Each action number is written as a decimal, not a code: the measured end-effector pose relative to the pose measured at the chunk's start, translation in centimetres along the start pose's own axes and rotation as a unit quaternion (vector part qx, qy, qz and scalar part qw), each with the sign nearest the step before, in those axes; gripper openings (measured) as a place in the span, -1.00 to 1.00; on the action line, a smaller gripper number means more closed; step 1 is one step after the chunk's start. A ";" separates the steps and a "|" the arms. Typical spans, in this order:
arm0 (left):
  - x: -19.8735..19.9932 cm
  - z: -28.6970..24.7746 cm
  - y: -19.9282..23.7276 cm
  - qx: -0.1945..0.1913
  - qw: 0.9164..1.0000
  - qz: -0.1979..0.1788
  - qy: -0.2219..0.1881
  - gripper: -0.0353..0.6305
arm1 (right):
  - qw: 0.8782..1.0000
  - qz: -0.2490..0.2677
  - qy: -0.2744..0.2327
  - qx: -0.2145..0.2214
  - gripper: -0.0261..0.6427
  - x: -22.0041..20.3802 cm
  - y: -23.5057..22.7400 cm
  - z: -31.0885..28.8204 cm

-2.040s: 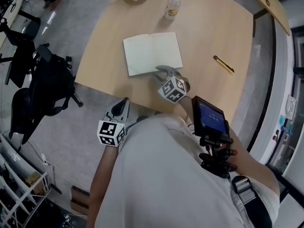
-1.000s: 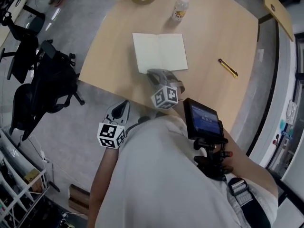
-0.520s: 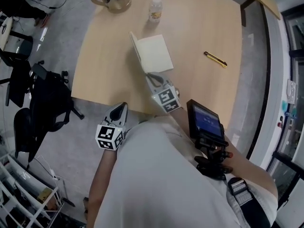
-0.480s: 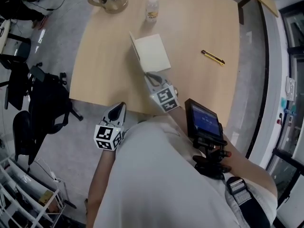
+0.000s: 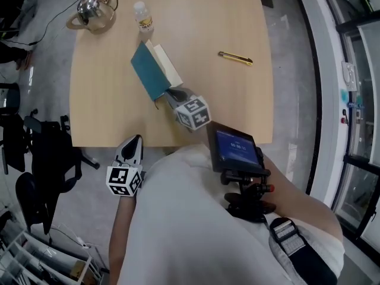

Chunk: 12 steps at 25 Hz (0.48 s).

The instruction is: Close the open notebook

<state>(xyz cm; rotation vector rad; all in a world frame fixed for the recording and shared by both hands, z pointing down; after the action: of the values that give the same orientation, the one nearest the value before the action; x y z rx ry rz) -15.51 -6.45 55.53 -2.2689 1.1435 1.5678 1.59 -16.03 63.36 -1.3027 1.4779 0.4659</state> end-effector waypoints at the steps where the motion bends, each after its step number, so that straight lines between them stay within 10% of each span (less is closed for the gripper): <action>1: 0.2 0.0 -0.4 0.000 1.000 -0.001 0.001 -0.88 | 0.999 -0.035 -0.002 -0.006 -0.84 -0.1 -0.6 0.5; 7: 0.1 0.3 -0.4 0.009 1.000 -0.014 0.007 -0.88 | 0.986 -0.155 0.024 -0.056 -0.84 -2.1 -3.6 0.8; 12: 0.3 0.4 -0.7 0.014 1.000 -0.010 0.007 -0.88 | 0.946 -0.300 0.056 -0.112 -0.84 -3.1 -5.2 0.9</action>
<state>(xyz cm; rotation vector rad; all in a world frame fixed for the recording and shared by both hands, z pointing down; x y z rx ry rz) -15.32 -5.86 54.91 -2.2699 1.1347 1.5213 6.15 -15.50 67.52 -1.8974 1.0561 0.1595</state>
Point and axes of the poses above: the fingertips, and each gripper's own axes: z backward along the fingers, y to its left, x out of its top, the point moved 2 cm from there along z, backward along the fingers, and after that the axes turned 7 degrees about -y, right-handed, at the moved point
